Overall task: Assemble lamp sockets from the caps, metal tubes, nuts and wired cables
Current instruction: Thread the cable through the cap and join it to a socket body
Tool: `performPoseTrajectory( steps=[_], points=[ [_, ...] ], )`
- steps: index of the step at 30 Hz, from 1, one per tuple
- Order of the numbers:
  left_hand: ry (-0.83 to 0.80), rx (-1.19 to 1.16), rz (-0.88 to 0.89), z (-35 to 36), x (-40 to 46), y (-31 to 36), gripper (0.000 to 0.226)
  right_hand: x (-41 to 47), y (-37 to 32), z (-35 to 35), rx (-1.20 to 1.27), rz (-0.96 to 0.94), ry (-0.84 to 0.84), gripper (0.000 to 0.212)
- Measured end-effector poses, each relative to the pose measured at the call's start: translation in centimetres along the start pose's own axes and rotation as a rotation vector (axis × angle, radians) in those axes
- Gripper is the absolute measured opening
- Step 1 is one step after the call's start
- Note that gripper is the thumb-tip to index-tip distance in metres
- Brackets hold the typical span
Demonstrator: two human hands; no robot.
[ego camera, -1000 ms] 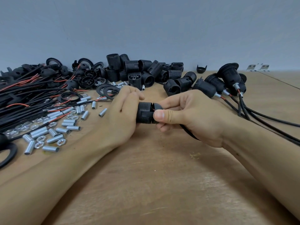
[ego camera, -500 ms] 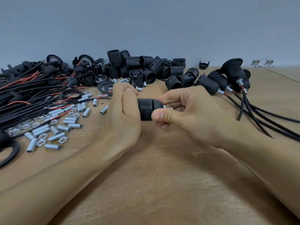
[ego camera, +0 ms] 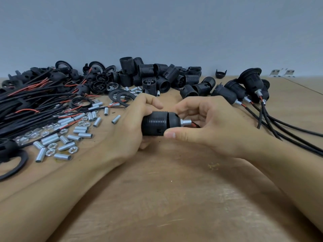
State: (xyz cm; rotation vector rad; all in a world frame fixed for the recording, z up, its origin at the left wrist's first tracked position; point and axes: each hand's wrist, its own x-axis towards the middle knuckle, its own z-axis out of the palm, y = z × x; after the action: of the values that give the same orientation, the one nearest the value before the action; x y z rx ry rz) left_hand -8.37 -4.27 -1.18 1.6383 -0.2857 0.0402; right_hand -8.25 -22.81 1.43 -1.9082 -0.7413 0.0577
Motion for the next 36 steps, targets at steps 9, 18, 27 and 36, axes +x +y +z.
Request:
performPoseTrajectory(
  steps=[9, 18, 27, 36],
  points=[
    [0.27, 0.191, 0.221, 0.9, -0.1, 0.4, 0.022, 0.0, 0.1, 0.0, -0.002, -0.069, -0.058, 0.026],
    [0.115, 0.356, 0.247, 1.0, -0.8, 0.9, 0.01, -0.2, -0.3, -0.2, 0.105, -0.071, -0.127, 0.02],
    [0.393, 0.395, 0.25, 1.7, -0.9, 0.2, 0.02, -0.1, 0.1, 0.3, 0.074, -0.027, -0.062, 0.026],
    [0.451, 0.408, 0.251, 2.3, -1.2, 0.1, 0.018, -0.4, 0.1, 0.9, -0.033, -0.102, 0.003, 0.022]
  ],
)
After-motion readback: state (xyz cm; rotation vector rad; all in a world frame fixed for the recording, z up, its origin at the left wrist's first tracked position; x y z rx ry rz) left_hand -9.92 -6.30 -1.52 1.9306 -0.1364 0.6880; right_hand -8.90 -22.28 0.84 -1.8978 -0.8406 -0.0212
